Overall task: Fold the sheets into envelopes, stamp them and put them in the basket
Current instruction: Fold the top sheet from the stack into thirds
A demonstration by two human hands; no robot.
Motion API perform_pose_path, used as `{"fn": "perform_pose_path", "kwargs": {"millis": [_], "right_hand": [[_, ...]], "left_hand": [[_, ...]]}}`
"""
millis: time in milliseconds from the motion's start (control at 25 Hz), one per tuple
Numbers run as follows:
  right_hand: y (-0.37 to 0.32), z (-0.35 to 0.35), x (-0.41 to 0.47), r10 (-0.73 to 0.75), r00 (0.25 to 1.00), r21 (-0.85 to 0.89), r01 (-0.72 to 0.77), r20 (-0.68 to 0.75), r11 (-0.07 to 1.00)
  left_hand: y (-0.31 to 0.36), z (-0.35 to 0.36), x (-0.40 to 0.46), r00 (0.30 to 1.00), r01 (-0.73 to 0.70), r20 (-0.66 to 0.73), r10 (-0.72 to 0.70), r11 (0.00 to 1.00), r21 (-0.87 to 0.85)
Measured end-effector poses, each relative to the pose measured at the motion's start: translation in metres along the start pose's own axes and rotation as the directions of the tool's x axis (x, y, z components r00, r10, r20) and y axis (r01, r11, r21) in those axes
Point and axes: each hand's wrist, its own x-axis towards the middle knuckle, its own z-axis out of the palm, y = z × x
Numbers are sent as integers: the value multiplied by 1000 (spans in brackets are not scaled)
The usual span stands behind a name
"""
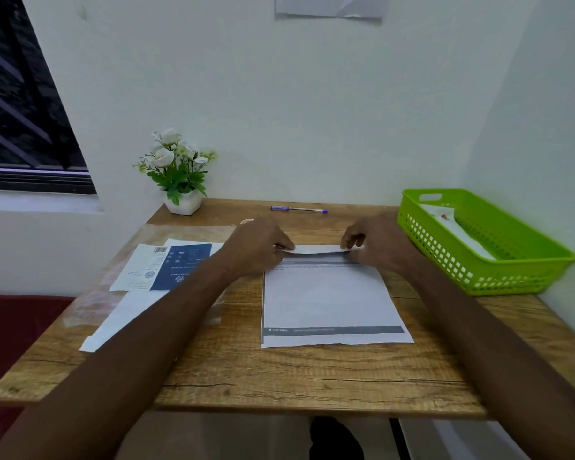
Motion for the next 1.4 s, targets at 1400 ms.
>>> {"fn": "perform_pose_path", "kwargs": {"millis": [1400], "right_hand": [[38, 10, 7, 249, 919, 447, -369, 305, 815]], "left_hand": [[-28, 10, 9, 949, 287, 243, -202, 874, -393]]}}
